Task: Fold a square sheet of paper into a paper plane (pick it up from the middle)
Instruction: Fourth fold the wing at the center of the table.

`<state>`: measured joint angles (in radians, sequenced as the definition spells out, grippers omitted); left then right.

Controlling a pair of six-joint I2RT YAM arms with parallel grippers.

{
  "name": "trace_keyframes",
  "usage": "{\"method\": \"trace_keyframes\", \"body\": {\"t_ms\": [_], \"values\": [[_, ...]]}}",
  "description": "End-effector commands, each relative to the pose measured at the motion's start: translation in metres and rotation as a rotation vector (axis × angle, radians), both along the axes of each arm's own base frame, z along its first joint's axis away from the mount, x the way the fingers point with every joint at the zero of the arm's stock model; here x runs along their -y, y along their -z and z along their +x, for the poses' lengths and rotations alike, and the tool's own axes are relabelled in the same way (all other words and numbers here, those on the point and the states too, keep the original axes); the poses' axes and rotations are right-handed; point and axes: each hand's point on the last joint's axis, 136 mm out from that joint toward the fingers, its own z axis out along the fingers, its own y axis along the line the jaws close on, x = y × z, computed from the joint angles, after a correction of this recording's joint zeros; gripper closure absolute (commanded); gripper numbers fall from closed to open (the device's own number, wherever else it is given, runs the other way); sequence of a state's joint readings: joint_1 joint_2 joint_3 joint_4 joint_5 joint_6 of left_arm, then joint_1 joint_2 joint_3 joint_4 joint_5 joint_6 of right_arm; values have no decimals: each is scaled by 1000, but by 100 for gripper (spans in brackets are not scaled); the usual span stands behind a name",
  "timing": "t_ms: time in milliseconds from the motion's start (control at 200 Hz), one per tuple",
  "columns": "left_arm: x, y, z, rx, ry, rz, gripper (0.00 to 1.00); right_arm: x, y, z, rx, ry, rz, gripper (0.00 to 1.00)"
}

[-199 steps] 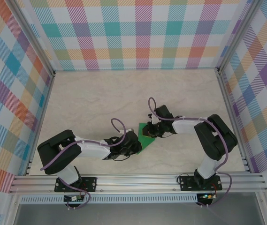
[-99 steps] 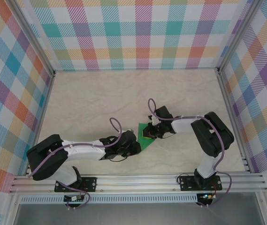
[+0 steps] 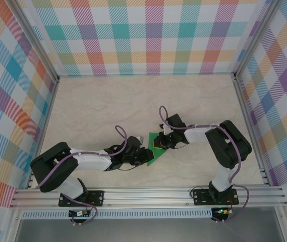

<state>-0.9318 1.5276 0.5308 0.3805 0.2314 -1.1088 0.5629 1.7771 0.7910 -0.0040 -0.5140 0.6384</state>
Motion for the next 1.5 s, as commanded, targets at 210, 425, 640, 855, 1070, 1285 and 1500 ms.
{"method": "trace_keyframes", "body": {"t_ms": [210, 425, 640, 855, 1070, 1285, 1500], "values": [[-5, 31, -11, -109, -12, -29, 77, 24, 42, -20, -62, 10, -147, 91], [-15, 40, -33, -153, 20, 0, 77, 27, 44, -21, -64, 10, -162, 91], [-21, 51, -48, -198, 50, 32, 77, 28, 45, -20, -62, 17, -172, 91], [-19, 68, -66, -271, 91, 62, 79, 29, 46, -19, -63, 18, -180, 92], [-23, 72, -78, -292, 102, 87, 79, 31, 47, -19, -63, 22, -190, 92], [-29, 73, -87, -301, 127, 127, 80, 32, 47, -19, -63, 23, -198, 92], [-40, 73, -89, -292, 105, 165, 80, 32, 47, -18, -61, 24, -200, 92]]}}
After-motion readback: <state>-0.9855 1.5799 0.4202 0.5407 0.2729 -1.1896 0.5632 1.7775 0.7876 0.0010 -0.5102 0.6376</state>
